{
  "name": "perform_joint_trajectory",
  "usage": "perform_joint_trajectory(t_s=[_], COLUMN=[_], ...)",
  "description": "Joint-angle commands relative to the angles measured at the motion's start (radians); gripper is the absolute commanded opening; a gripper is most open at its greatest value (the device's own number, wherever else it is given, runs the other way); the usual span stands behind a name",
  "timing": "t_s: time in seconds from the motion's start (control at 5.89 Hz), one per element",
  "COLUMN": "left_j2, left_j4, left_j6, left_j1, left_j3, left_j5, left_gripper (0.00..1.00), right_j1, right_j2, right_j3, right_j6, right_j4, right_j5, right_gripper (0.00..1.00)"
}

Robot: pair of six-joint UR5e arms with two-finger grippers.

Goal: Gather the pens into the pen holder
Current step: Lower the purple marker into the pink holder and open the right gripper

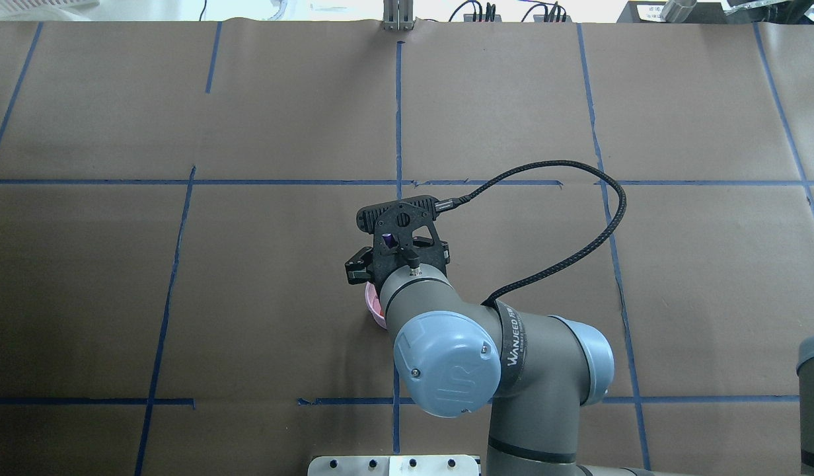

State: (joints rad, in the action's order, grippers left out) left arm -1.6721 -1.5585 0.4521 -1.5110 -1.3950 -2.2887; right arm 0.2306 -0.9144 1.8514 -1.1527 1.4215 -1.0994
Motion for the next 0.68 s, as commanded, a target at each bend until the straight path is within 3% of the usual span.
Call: perform_joint_trajectory(t_s=[0.0, 0.34, 0.51], left_j2=[-0.001, -0.003, -0.003], left_j4=[0.000, 0.000, 0.001], left_j6=[-0.001, -0.003, -0.003], left_j1=[0.002, 0.000, 0.000], left_j3=[-0.001, -0.001, -0.001], left_j5=[0.000, 0.002, 0.003], left_gripper=[1.00, 1.00, 1.00], right_j1=[-0.005, -0.013, -0.013], right_j2=[0.005, 0.000, 0.002], right_j3=[-0.070, -0.070, -0.069], right_j6=[-0.015, -0.016, -0.016], right_j4=[-0.108, -0.112, -0.112], right_j5=[0.006, 0.007, 0.007], right_gripper=[0.00, 0.02, 0.70])
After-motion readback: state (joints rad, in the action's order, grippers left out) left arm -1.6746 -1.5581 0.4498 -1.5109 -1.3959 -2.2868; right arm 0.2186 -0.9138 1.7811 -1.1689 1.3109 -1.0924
